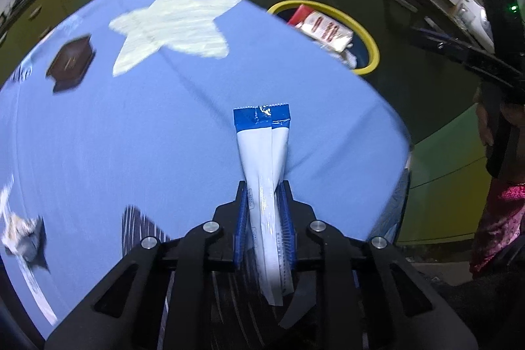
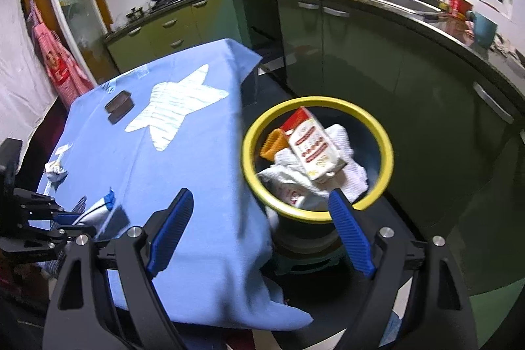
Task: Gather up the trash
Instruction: 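Carry the toothpaste tube over the bin and open the left gripper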
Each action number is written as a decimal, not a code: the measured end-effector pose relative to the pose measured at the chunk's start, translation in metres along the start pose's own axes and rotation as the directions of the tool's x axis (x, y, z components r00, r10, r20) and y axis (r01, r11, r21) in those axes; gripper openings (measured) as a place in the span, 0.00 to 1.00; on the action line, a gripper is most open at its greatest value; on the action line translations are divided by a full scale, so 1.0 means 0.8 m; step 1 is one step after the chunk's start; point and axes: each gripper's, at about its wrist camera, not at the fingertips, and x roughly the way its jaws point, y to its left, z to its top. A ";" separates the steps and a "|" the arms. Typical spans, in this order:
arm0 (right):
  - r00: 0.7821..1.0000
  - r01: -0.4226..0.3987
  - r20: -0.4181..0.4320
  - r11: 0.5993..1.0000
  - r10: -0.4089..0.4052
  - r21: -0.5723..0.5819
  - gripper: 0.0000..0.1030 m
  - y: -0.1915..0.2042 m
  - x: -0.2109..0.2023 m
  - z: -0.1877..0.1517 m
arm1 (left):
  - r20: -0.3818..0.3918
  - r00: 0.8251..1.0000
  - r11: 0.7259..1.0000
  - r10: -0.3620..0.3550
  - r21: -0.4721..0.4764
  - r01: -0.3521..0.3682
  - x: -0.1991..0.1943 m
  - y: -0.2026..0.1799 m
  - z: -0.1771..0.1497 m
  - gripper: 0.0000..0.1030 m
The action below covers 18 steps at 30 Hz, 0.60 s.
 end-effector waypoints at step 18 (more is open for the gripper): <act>0.996 0.085 0.018 0.986 -0.088 0.145 0.78 -0.089 -0.026 -0.027 | -0.013 0.992 0.954 -0.124 0.273 0.123 0.058 -0.127 0.238 0.19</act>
